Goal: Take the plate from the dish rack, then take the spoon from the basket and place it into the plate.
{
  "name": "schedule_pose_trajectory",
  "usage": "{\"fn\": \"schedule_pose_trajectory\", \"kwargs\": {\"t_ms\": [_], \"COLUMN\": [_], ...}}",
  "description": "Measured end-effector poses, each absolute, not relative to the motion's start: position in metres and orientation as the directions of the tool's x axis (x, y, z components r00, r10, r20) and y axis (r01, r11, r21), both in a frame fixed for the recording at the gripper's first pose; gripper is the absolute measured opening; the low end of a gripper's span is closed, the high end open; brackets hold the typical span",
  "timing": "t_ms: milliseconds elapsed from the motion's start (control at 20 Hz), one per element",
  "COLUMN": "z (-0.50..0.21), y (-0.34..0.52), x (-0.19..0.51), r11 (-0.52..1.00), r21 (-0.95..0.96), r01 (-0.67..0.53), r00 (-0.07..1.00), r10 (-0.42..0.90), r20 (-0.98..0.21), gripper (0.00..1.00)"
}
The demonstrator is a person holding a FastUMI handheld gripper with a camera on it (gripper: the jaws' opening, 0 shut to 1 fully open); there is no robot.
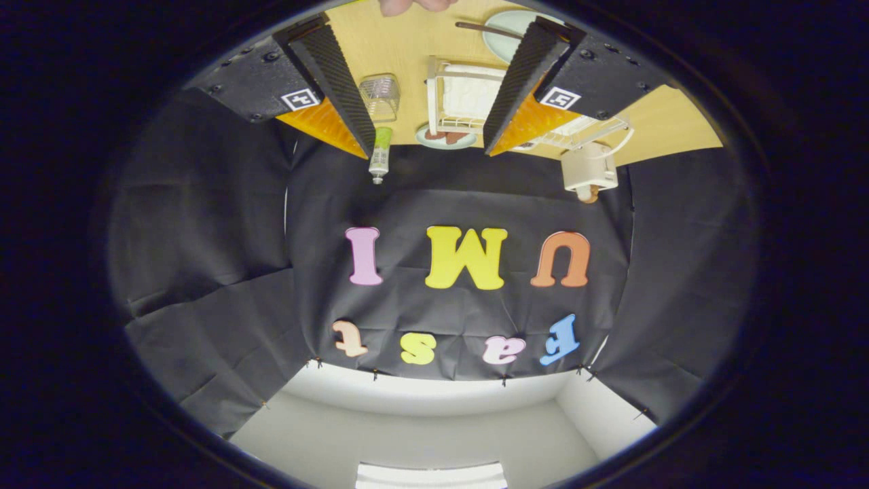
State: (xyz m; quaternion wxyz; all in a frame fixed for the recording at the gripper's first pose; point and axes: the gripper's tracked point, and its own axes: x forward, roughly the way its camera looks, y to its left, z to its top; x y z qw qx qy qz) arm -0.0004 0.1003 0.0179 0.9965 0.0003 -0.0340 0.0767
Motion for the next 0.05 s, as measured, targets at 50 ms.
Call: {"fn": "schedule_pose_trajectory", "kwargs": {"t_ms": [50], "z": [0.0166], "y": [0.1011], "x": [-0.0024], "r11": [0.988], "r21": [0.003], "r01": [-0.153], "r00": [0.986], "r10": [0.153], "r20": [0.071], "gripper": [1.0]}}
